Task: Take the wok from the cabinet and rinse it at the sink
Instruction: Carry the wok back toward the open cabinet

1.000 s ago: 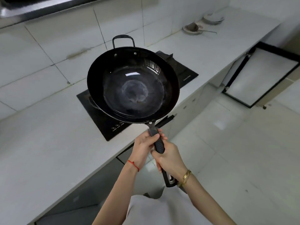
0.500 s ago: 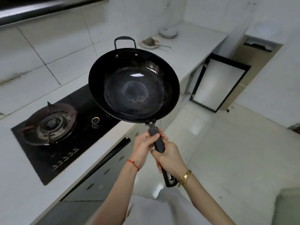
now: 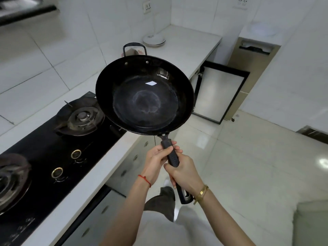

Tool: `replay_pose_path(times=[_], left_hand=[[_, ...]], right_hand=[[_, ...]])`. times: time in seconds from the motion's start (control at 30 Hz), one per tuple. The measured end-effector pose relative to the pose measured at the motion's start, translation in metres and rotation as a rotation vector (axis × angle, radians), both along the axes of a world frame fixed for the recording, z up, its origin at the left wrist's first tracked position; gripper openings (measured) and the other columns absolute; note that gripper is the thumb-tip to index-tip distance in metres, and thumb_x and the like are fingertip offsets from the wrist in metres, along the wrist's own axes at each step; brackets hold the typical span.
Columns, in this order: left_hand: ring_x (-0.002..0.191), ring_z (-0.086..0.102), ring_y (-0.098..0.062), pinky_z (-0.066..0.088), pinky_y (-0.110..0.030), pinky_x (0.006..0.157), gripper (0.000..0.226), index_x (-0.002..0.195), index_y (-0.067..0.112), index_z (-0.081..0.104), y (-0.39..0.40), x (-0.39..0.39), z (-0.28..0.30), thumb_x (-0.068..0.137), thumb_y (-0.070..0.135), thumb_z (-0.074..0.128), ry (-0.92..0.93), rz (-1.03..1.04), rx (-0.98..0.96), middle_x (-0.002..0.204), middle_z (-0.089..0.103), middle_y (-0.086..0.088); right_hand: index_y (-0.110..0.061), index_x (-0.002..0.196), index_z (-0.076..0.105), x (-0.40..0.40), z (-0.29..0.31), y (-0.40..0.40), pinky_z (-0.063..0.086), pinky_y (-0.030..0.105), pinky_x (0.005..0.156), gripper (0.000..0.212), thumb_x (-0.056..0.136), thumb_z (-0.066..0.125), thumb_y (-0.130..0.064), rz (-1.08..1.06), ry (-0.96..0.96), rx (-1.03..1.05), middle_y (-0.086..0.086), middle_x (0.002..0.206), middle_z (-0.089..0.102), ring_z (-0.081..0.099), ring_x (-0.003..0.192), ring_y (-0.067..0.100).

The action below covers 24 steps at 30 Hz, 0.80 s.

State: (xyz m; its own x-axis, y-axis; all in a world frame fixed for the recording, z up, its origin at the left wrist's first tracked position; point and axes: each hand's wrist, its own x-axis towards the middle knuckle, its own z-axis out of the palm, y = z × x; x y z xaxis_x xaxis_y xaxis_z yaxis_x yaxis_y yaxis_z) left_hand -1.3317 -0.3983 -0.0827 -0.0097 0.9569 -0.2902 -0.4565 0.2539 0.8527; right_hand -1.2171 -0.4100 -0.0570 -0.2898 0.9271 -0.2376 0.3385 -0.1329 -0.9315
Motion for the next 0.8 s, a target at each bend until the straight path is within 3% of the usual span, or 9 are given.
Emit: replay_pose_path(times=[0.37,0.8], left_hand=[[0.097,0.069,-0.026,0.056,-0.028,0.086,0.028,0.118,-0.010,0.060,0.177,0.021,-0.012,0.094,0.001,0.053,-0.047,-0.072,-0.014,0.098,0.070,-0.016],[0.100,0.069,-0.026,0.054,-0.029,0.090,0.026,0.117,-0.006,0.063,0.348,-0.001,-0.006,0.094,0.002,0.053,-0.005,-0.026,-0.045,0.100,0.071,-0.016]], right_hand=[[0.000,0.077,0.054,0.022,-0.005,0.167,0.042,0.026,0.037,0.011,0.087,0.053,-0.004,-0.051,-0.049,-0.011,0.015,0.046,0.054,0.049,0.031,0.021],[-0.002,0.077,0.054,0.000,0.003,0.345,0.041,0.023,0.035,0.011,0.088,0.053,-0.005,-0.002,-0.081,-0.024,0.008,0.046,0.053,0.049,0.028,0.014]])
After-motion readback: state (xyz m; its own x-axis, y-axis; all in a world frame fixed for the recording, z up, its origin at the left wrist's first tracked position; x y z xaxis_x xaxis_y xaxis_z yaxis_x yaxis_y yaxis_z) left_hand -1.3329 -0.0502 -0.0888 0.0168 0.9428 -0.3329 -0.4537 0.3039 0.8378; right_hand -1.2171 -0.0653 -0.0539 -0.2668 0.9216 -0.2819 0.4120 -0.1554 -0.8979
